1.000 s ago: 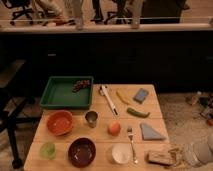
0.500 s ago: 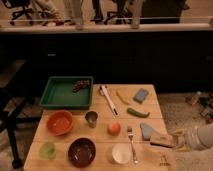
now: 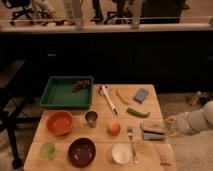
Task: Place eraser in tray
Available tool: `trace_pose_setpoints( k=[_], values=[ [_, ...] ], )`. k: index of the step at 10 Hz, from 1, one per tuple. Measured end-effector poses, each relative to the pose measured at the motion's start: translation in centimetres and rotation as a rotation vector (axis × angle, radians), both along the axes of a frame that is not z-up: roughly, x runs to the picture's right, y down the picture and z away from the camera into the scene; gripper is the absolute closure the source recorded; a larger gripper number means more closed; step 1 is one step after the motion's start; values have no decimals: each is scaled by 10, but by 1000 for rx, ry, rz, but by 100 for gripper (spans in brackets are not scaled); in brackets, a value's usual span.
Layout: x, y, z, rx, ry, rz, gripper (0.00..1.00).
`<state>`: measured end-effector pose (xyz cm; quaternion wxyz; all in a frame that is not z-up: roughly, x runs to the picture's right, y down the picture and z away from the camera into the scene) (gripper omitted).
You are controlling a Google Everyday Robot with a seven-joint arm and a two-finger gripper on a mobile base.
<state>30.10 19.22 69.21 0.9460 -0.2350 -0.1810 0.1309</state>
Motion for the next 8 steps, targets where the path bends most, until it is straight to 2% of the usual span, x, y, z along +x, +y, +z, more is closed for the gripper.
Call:
trace_pose_setpoints(
  k=[4, 8],
  values=[
    [-26, -20, 10, 14, -24, 35, 100],
    [-27, -20, 11, 14, -25, 37, 100]
  ],
)
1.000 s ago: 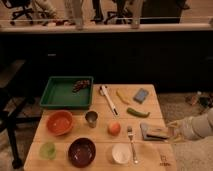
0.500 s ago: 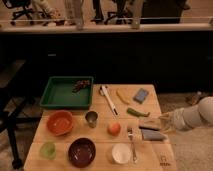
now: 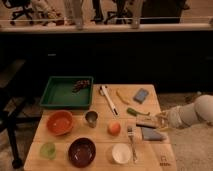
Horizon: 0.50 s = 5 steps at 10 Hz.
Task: Place eraser in tray
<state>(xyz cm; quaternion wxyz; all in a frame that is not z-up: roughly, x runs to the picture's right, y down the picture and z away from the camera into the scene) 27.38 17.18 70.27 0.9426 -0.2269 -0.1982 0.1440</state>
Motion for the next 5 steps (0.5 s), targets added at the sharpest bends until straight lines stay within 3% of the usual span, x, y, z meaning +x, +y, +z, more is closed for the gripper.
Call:
trace_pose_setpoints(
  k=[5],
  values=[
    [-1, -1, 0, 6, -9, 16, 100]
  ],
)
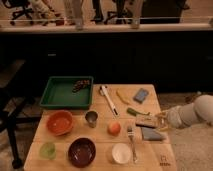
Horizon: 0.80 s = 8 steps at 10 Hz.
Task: Place eraser in tray
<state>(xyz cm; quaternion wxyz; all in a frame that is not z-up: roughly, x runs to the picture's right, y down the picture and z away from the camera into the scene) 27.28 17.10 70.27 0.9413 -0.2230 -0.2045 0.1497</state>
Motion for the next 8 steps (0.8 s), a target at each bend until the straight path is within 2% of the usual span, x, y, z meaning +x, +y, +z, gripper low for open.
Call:
trace_pose_setpoints(
  k=[3, 5, 8],
  values=[
    [-29, -26, 21, 15, -67, 8, 100],
    [-61, -47, 41, 18, -127, -6, 100],
    [-79, -62, 51, 25, -176, -16, 100]
  ],
)
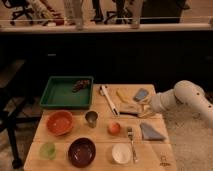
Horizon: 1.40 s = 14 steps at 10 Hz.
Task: Place eraser in tray
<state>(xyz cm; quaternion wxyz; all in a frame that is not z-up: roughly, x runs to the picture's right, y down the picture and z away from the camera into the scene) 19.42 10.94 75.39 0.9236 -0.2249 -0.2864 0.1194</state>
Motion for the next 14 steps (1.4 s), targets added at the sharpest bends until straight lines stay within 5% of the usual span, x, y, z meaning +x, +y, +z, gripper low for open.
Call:
trace_pose_setpoints(
  k=[6, 14],
  values=[
    [-47, -19, 20, 6, -71, -34, 100],
    [-116, -54, 61, -5, -93, -76, 100]
  ],
)
